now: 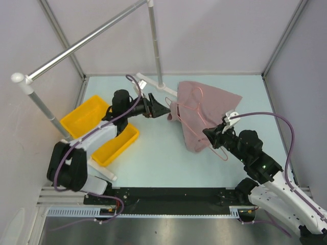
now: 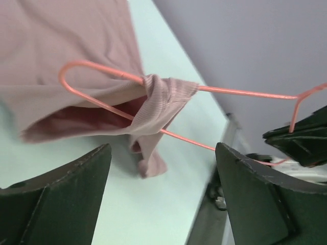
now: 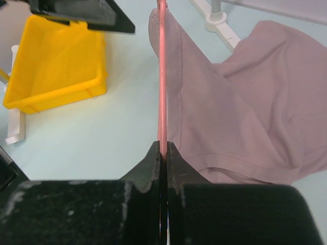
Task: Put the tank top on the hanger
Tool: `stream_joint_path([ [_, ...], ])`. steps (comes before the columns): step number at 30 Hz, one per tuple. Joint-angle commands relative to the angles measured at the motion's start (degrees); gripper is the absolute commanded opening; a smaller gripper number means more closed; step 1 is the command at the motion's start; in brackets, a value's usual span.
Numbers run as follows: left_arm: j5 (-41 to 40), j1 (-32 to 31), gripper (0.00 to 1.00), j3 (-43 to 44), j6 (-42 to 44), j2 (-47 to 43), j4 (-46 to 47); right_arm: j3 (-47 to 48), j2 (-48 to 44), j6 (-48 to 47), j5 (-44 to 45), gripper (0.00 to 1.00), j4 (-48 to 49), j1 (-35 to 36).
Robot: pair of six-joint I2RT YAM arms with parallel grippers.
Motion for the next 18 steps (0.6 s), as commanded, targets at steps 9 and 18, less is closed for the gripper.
stream_joint_path([
  [9,-13.3,-3.0,0.83,-1.3,35.0,-23.4,-17.8,3.5,2.6,-2.4,-12.4,0.0,5.7,0.2],
  [18,-7.4,-13.2,0.86,1.3,44.1,-18.3,-13.2,4.1,5.3,-2.0,-19.0,0.0,5.4,-1.4],
])
